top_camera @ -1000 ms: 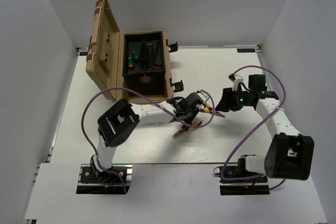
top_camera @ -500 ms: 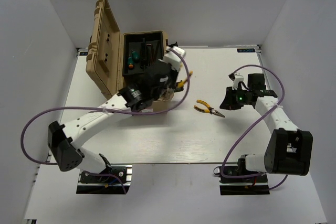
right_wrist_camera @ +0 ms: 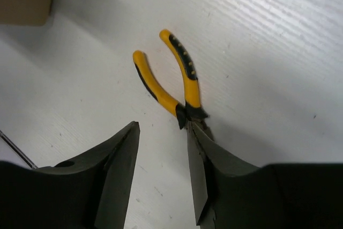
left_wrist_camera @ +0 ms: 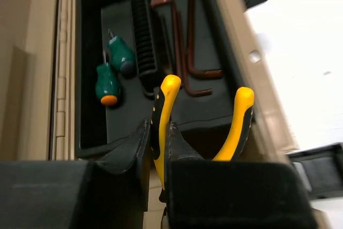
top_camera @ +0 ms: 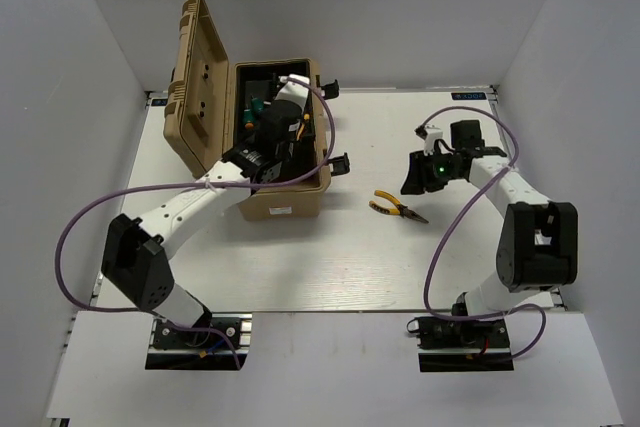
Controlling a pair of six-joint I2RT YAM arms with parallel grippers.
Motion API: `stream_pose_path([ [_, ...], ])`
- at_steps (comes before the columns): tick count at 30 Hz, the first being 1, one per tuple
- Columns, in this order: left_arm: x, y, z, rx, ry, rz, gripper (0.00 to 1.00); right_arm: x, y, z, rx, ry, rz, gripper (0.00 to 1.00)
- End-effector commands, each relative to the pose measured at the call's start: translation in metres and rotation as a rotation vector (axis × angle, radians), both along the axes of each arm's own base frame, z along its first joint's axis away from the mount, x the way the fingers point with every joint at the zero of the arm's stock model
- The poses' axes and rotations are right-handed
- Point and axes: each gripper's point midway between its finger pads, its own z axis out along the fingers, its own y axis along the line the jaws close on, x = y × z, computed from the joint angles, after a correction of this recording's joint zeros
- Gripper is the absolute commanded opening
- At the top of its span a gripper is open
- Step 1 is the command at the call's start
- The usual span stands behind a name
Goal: Sort the tools into containers
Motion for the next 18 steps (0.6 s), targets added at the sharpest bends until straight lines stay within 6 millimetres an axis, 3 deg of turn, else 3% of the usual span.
stream_pose_path([
  [1,0.013,0.012,0.006,-0.041,-0.037,0.038,0.10,0.028,0.005,0.013,-0.018,-0.086,0.038,0.48],
  [4,0.019,0.014,-0.009,-0.035,0.004,0.029,0.22,0.032,0.013,0.007,-0.030,-0.060,0.085,0.50],
  [5,0.019,0.013,-0.009,-0.037,0.006,0.020,0.32,0.031,0.012,-0.004,-0.043,-0.038,0.099,0.51],
  [7,0.019,0.016,-0.014,-0.033,0.016,0.021,0.41,0.030,0.016,-0.013,-0.087,-0.041,0.131,0.51],
  [8,0.019,0.019,-0.008,-0.055,0.006,0.023,0.50,0.030,0.015,-0.022,-0.123,-0.041,0.142,0.52],
  [11,0.013,0.018,-0.002,-0.076,0.004,0.002,0.60,0.034,0.016,-0.032,-0.188,-0.050,0.165,0.52],
  [13,0.008,0.020,0.000,-0.076,0.011,-0.008,0.63,0.034,0.020,-0.035,-0.208,-0.053,0.185,0.52],
  [17,-0.009,0.018,0.024,-0.135,-0.007,-0.069,0.65,0.041,0.017,-0.046,-0.296,-0.068,0.188,0.52],
  [18,-0.022,0.022,0.031,-0.157,-0.016,-0.087,0.59,0.041,0.018,-0.050,-0.313,-0.064,0.196,0.52],
])
